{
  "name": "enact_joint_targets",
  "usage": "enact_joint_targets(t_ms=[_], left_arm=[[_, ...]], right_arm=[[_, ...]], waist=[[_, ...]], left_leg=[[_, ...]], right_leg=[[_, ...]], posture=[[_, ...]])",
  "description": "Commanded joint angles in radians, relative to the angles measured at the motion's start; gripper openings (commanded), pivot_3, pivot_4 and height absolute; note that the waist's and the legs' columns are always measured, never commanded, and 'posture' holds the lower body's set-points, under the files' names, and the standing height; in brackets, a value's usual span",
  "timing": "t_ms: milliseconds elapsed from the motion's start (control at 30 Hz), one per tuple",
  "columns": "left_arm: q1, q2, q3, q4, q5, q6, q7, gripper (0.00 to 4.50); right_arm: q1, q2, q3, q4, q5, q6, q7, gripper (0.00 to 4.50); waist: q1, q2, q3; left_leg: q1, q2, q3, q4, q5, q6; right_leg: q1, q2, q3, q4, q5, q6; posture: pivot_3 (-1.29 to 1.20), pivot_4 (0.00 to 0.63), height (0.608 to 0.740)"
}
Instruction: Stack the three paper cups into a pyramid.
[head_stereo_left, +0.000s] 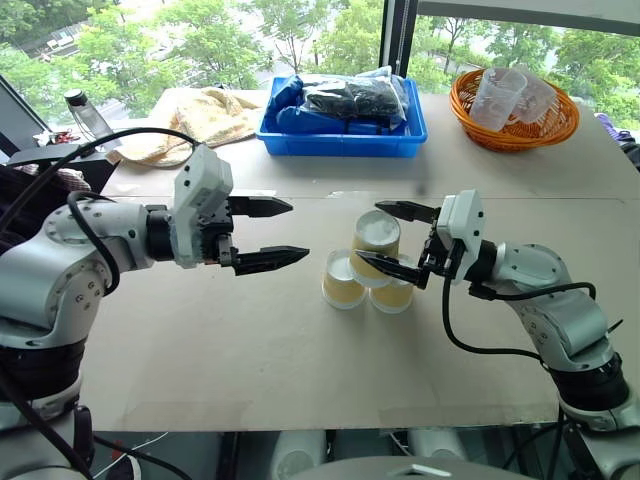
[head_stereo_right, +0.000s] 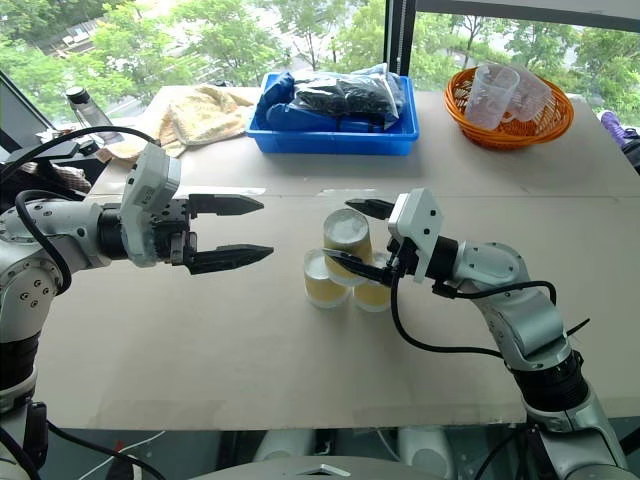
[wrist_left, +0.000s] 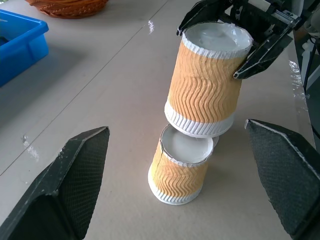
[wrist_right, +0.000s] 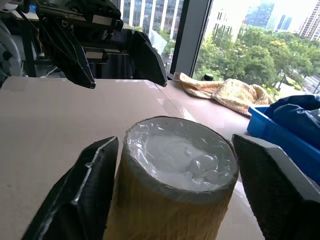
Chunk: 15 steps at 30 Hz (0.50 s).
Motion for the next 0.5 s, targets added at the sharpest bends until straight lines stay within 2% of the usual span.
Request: enact_joint_targets(t_ms=[33,267,400,500], left_arm=[[-0.018,0.01,0.012,-0.019,-0.015,-0.012,-0.003,4.5],[-0.014,0.006,0.011,-0.019,-0.015,-0.015,-0.005,4.5],[0.075,-0.032,0.058,-0.075,-0.019,-0.08,0.006,4.5],[0.179,-0.061,0.147,-0.1,-0.046,-0.119,0.003,4.5]], right_arm=[[-0.011,-0.005,-0.014,-0.027,-0.001,-0.017,0.016,4.47],[0.01,0.0,-0.08,-0.069,0.067,-0.01,0.014,4.47],[0.103,-0.082,-0.193,-0.113,0.138,-0.005,0.067,4.47],[0.173,-0.153,-0.301,-0.15,0.231,0.037,0.089,4.47]], waist=[[0.0,0.0,0.0],[0.0,0.0,0.0],[0.006,0.0,0.0],[0.005,0.0,0.0]], left_leg=[[0.0,0.0,0.0,0.0,0.0,0.0],[0.0,0.0,0.0,0.0,0.0,0.0],[0.0,0.0,0.0,0.0,0.0,0.0],[-0.002,0.0,0.001,0.0,0.0,0.0]], right_leg=[[0.0,0.0,0.0,0.0,0.0,0.0],[0.0,0.0,0.0,0.0,0.0,0.0],[0.0,-0.001,0.0,-0.001,0.0,0.0],[-0.001,-0.002,0.0,-0.001,0.0,0.0]], posture=[[0.0,0.15,0.733],[0.0,0.15,0.733],[0.0,0.15,0.733],[0.0,0.15,0.733]])
